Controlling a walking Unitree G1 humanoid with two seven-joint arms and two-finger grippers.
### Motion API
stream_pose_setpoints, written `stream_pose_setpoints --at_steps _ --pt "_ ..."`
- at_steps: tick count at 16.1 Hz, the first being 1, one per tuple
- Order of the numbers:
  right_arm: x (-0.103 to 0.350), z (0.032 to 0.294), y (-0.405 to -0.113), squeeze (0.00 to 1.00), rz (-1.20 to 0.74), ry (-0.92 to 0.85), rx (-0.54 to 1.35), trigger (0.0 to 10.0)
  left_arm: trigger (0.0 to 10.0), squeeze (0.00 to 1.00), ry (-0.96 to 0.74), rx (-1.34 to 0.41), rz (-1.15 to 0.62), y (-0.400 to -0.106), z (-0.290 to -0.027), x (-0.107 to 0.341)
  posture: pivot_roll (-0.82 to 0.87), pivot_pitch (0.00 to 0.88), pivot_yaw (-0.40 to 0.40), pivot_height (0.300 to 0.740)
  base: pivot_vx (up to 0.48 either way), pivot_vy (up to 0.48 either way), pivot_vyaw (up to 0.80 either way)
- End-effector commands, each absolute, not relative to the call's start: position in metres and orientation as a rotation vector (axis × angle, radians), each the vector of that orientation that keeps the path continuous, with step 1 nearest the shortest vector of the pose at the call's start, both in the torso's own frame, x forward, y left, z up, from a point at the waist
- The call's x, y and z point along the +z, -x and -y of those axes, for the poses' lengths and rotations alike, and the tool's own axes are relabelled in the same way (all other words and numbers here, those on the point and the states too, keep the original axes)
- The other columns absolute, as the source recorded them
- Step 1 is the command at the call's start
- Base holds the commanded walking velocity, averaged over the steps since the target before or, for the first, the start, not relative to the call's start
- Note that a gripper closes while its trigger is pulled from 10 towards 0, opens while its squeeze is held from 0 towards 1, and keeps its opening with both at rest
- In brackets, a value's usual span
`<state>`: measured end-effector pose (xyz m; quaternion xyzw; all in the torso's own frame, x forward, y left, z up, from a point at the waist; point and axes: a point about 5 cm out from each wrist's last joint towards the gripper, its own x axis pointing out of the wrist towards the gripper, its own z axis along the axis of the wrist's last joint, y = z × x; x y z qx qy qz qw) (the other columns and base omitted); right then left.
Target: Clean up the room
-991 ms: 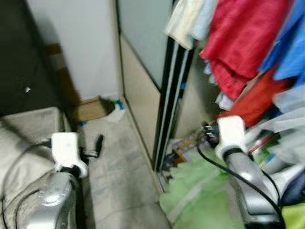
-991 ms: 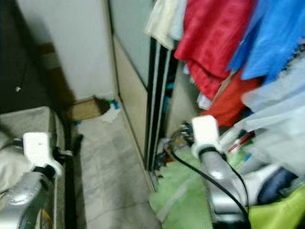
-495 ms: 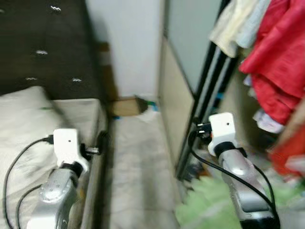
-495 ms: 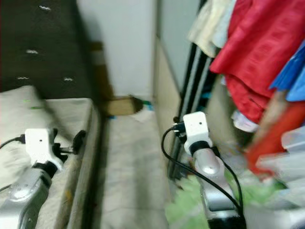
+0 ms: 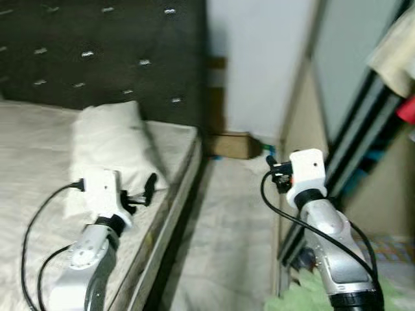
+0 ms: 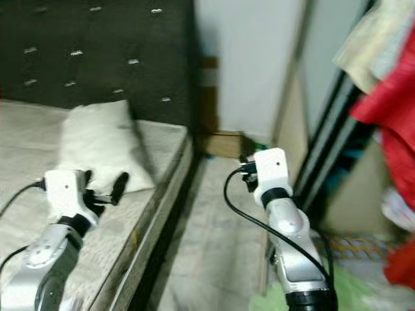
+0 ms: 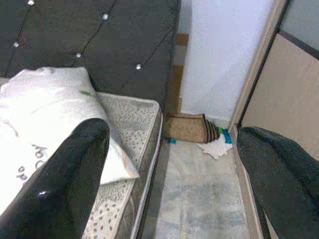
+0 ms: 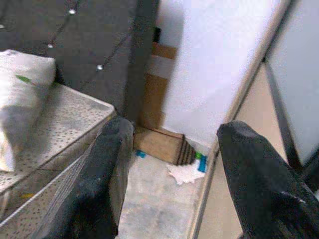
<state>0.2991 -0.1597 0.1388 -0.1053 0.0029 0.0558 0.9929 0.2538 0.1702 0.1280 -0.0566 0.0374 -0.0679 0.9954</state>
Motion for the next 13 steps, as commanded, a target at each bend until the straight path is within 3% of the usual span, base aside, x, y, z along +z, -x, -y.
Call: stream_pose_setpoints --at_steps 1,13 --pt "0.142 0.157 -0.302 0.00 0.006 0.190 0.122 10.0 10.0 0.00 0.105 -0.122 -0.075 -0.255 -0.175 0.130 0.01 0.000 -0.017 0.740 0.000 0.000 0.80" --pt "0.151 0.164 -0.313 0.00 0.033 0.192 0.098 10.0 10.0 0.00 0.167 -0.100 -0.076 -0.259 -0.174 0.132 0.00 0.000 -0.019 0.740 0.000 0.000 0.80"
